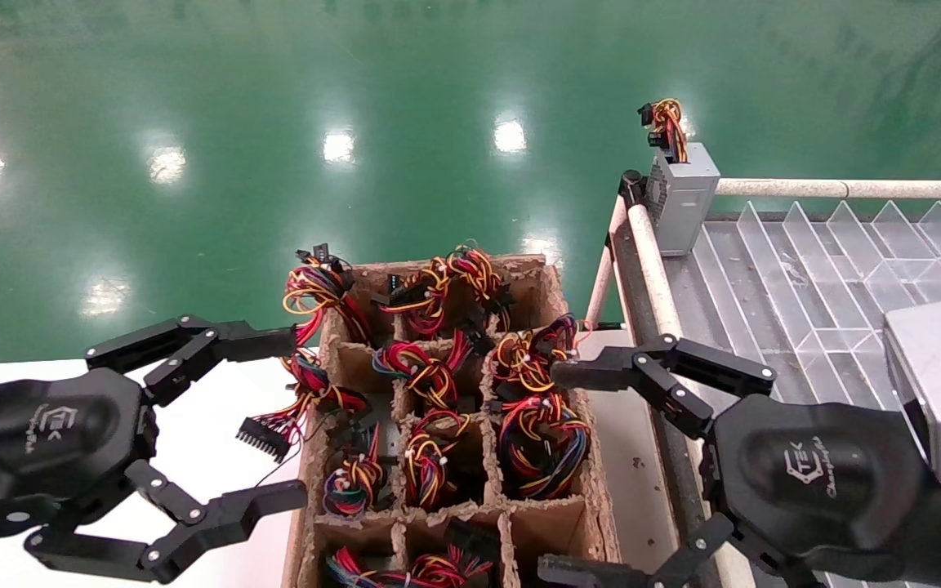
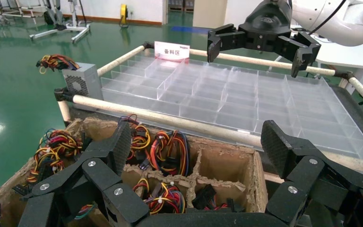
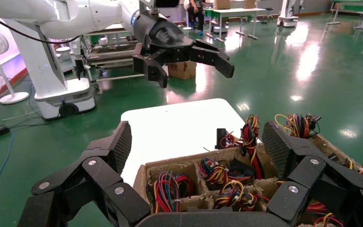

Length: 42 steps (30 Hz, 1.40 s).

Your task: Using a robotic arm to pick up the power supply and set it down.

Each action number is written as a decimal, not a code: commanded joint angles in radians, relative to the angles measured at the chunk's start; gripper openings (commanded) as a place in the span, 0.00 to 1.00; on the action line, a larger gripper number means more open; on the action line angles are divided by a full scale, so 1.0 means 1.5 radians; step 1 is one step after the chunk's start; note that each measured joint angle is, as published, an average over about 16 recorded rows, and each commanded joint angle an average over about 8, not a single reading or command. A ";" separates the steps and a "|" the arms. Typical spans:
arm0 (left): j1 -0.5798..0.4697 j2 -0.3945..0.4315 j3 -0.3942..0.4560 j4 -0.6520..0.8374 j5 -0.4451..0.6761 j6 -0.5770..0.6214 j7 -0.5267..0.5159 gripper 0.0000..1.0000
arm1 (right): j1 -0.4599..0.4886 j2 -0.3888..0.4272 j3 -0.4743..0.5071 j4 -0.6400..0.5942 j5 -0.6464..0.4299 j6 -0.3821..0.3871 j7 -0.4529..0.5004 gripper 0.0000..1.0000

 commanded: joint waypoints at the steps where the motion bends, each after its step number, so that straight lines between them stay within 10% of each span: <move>1: 0.000 0.000 0.000 0.000 0.000 0.000 0.000 1.00 | 0.001 -0.001 0.000 -0.001 -0.001 0.001 0.000 1.00; 42: 0.000 0.000 0.000 0.000 0.000 0.000 0.000 1.00 | 0.005 -0.003 -0.002 -0.007 -0.004 0.004 -0.002 1.00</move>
